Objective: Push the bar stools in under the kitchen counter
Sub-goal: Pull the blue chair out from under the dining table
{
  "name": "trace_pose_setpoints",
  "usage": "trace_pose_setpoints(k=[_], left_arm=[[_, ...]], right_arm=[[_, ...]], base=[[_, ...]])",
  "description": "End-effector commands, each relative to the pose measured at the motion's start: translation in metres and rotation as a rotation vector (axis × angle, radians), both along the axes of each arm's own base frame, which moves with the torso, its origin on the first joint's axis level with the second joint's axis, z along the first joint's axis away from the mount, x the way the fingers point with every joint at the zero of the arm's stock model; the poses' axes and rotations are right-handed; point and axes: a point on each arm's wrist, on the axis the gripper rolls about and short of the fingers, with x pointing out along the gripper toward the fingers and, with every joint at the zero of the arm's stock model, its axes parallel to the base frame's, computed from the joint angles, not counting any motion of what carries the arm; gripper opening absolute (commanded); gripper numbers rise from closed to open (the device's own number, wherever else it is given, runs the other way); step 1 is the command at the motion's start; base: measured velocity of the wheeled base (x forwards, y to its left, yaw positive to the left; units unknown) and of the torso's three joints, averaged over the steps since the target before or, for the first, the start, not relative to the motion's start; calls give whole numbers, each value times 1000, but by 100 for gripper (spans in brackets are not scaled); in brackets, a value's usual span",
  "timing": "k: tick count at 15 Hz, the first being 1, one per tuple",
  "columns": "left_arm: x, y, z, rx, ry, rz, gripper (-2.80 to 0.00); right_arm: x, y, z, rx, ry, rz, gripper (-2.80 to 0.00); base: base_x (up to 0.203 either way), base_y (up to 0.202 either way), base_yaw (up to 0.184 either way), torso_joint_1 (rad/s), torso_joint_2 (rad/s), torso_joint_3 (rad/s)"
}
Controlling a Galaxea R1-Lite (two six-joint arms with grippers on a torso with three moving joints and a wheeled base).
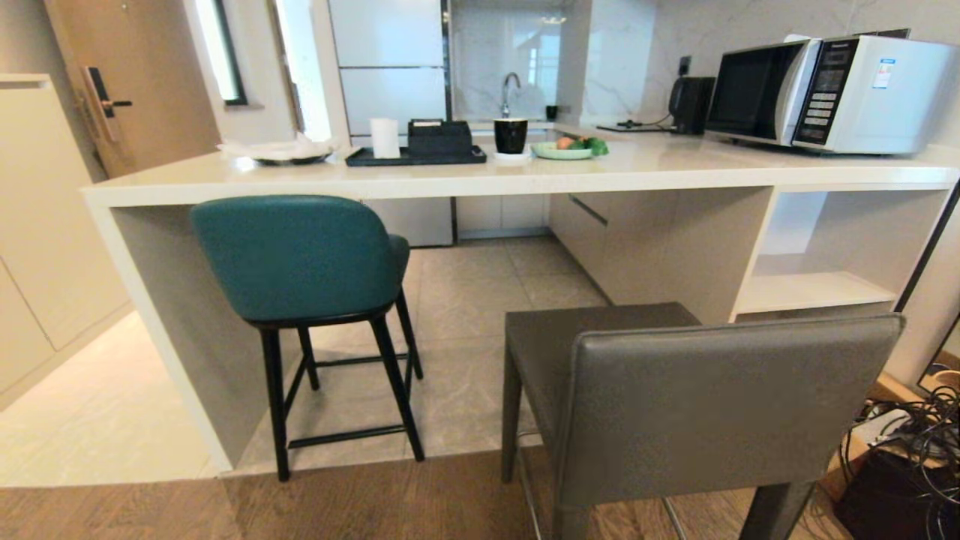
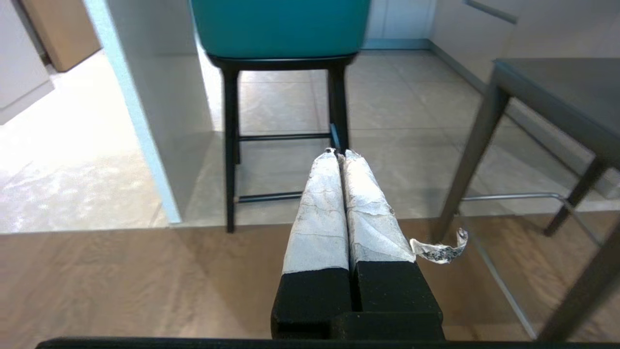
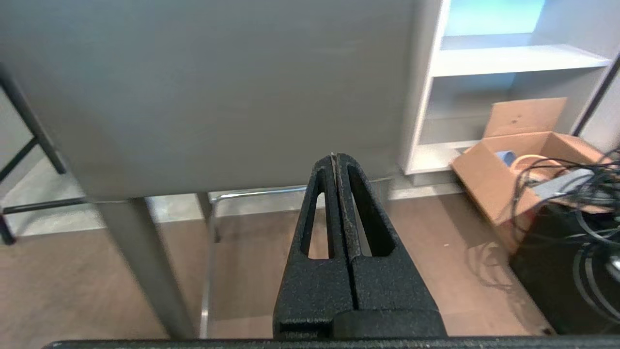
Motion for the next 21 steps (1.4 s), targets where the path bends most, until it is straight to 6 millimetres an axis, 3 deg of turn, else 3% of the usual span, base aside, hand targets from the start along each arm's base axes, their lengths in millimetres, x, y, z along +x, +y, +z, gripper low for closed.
trace_pose_setpoints(k=[1, 21], left_arm=[[0, 0, 0, -1, 2, 0, -280], [0, 0, 0, -1, 1, 0, -280]], right_arm=[[0, 0, 0, 0, 1, 1, -280], [0, 0, 0, 0, 0, 1, -280]], base=[[0, 200, -1, -2, 3, -2], [0, 189, -1, 2, 3, 2]])
